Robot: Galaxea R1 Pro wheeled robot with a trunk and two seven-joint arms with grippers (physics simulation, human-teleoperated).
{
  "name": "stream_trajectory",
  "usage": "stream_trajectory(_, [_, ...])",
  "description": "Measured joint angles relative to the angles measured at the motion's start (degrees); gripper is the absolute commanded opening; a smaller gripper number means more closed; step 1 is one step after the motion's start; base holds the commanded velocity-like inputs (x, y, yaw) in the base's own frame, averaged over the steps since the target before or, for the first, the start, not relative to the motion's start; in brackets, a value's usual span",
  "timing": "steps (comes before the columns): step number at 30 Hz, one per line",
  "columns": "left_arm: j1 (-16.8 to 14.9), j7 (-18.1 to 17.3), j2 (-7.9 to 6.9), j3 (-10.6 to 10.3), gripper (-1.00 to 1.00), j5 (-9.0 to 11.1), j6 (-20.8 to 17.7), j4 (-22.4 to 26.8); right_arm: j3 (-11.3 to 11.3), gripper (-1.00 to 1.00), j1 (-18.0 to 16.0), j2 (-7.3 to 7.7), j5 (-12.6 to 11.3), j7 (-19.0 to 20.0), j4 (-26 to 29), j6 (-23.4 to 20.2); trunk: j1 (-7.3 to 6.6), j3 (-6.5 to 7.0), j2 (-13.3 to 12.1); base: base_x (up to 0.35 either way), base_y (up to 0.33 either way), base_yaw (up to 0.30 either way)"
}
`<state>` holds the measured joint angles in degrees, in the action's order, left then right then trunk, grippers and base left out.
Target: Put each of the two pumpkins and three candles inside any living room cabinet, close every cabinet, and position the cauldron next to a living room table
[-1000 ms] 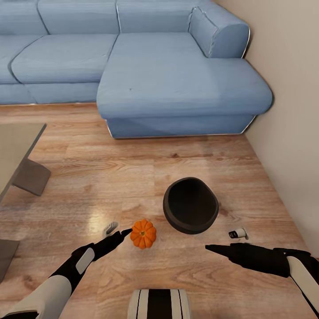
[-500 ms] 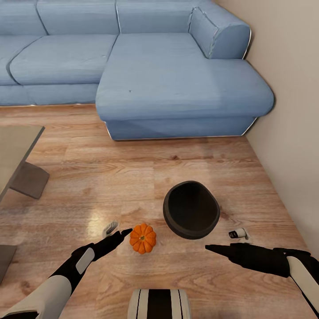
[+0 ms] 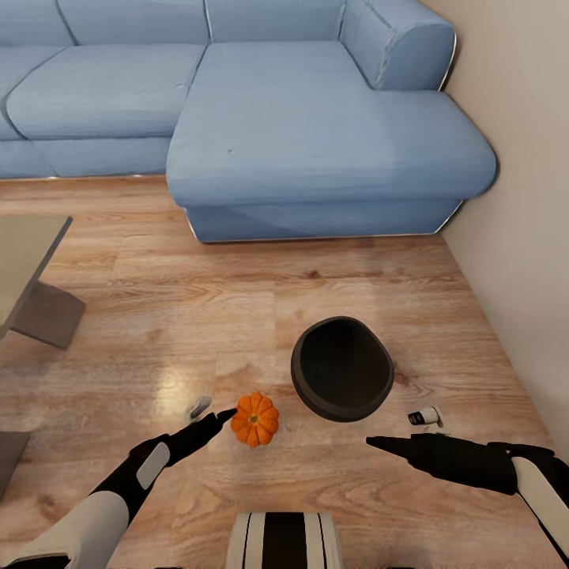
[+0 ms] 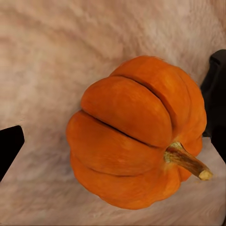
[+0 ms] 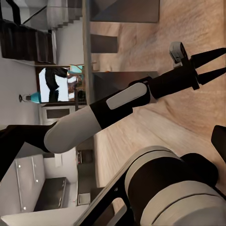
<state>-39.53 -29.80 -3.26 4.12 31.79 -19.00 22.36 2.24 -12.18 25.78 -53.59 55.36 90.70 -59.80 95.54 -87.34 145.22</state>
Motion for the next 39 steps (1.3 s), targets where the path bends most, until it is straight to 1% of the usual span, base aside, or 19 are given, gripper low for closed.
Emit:
stream_trajectory(2, [0.0,0.1,0.08,0.0,1.0,0.0,0.0,0.0,0.0,1.0,0.0,0.01,0.0,0.0,0.0,0.0,0.05,-0.44,0.0,0.0,0.0,0.0])
stream_trajectory(13, [0.0,0.3,0.25,-0.3,1.0,-0.2,0.0,0.1,0.0,1.0,0.0,0.02,0.0,0.0,0.0,0.0,0.05,-0.45,0.0,0.0,0.0,0.0])
stream_trajectory(18, [0.0,0.3,0.25,-0.4,1.0,-0.4,0.0,0.1,0.0,1.0,0.0,0.02,0.0,0.0,0.0,0.0,0.18,-1.55,0.1,0.0,0.0,0.0])
stream_trajectory(24, [0.0,0.4,0.26,-0.5,1.0,-0.4,0.0,0.2,0.0,1.0,0.0,0.02,0.0,0.0,0.0,0.0,0.18,-1.56,0.1,0.0,0.0,0.0])
stream_trajectory(27, [0.0,0.3,0.26,-0.5,1.0,-0.4,0.0,0.2,0.0,1.0,0.0,0.02,0.0,0.0,0.0,0.0,0.26,-2.22,0.1,0.0,0.0,0.0])
stream_trajectory(39, [0.0,0.2,0.26,-0.5,1.0,-0.4,0.0,0.2,0.0,1.0,0.0,0.02,0.0,0.0,0.0,0.0,0.25,-2.22,0.1,0.0,0.0,0.0])
